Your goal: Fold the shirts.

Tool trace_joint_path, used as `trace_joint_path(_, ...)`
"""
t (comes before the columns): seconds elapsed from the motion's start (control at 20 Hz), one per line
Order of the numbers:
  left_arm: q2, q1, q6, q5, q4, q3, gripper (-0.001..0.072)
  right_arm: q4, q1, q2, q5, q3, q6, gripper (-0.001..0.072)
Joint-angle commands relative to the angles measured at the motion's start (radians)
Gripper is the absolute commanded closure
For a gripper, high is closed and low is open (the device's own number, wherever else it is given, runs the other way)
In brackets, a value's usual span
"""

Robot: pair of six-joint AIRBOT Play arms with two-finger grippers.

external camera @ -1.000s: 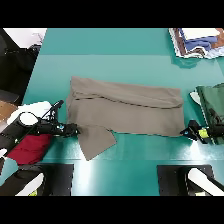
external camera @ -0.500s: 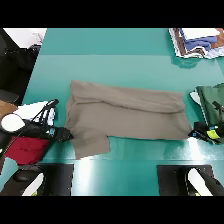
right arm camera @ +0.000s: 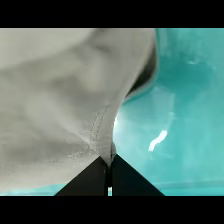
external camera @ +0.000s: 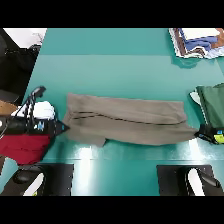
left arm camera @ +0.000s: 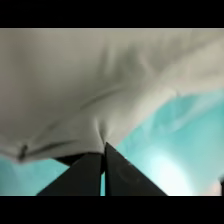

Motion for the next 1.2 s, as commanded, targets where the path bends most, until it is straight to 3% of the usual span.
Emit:
trace_joint_path(0.0, -0.169, 0.0, 0.045, 0.174, 0.028, 0.091, 0.0676, 0.077, 0.005, -0.115, -0.09, 0.048, 0.004, 0.0696)
trace_joint_path(0.35, -0.512, 0.0, 0.079, 0.323, 0.033, 0.245, 0.0675, 0.076, 0.152, -0.447, -0.154, 0.291, 0.005, 0.0695)
trace_joint_path(0.7, -0.599, 0.0, 0.069, 0.493, 0.033, 0.264, 0.0649, 0.085, 0.226, -0.701, -0.189, 0.447, 0.046, 0.0694)
trace_joint_path(0.75, -0.599, 0.0, 0.068, 0.496, 0.033, 0.264, 0.0378, 0.09, 0.225, -0.723, -0.213, 0.463, 0.049, 0.0688)
trace_joint_path(0.8, -0.599, 0.003, 0.068, 0.497, 0.032, 0.264, 0.0153, 0.113, 0.22, -0.742, -0.233, 0.482, 0.048, 0.0598)
trace_joint_path(0.85, -0.597, 0.003, 0.069, 0.497, 0.031, 0.265, 0.0131, 0.154, 0.208, -0.759, -0.237, 0.505, 0.039, 0.0368)
trace_joint_path(0.9, -0.596, 0.003, 0.069, 0.484, 0.031, 0.271, 0.0132, 0.196, 0.191, -0.769, -0.228, 0.525, 0.011, 0.025)
trace_joint_path(1.0, -0.597, 0.003, 0.07, 0.385, 0.031, 0.309, 0.0166, 0.254, 0.153, -0.763, -0.176, 0.543, -0.061, 0.0251)
trace_joint_path(1.1, -0.596, 0.003, 0.077, 0.278, 0.03, 0.341, 0.0497, 0.256, 0.095, -0.734, -0.134, 0.509, -0.113, 0.0251)
trace_joint_path(1.15, -0.596, 0.003, 0.087, 0.245, 0.026, 0.343, 0.0628, 0.256, 0.062, -0.718, -0.124, 0.472, -0.143, 0.0251)
